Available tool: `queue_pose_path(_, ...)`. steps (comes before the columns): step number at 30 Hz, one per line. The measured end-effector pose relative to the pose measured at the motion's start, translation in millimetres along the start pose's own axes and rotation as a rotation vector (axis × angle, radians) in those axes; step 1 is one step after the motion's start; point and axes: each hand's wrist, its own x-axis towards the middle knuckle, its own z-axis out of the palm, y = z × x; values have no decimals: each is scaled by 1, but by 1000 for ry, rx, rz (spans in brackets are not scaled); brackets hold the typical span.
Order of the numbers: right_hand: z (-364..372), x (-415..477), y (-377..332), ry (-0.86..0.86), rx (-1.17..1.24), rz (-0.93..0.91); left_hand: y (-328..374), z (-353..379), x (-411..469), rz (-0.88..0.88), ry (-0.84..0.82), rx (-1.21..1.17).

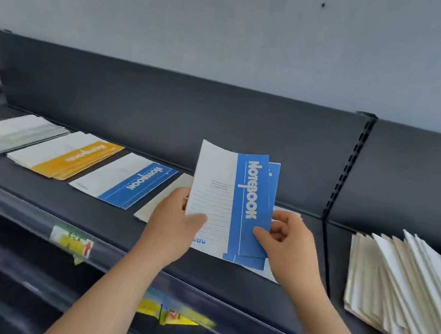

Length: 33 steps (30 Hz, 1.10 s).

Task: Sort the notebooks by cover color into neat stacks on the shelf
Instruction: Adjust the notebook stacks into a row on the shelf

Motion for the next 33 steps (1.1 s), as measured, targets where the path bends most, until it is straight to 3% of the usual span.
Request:
queue_pose_path(18, 193, 54, -36, -105, -165, 27, -111, -131, 82, -51, 196, 159)
queue_pose_path(33, 279, 78, -54, -177, -664, 69, -182, -185, 152, -56, -51, 621)
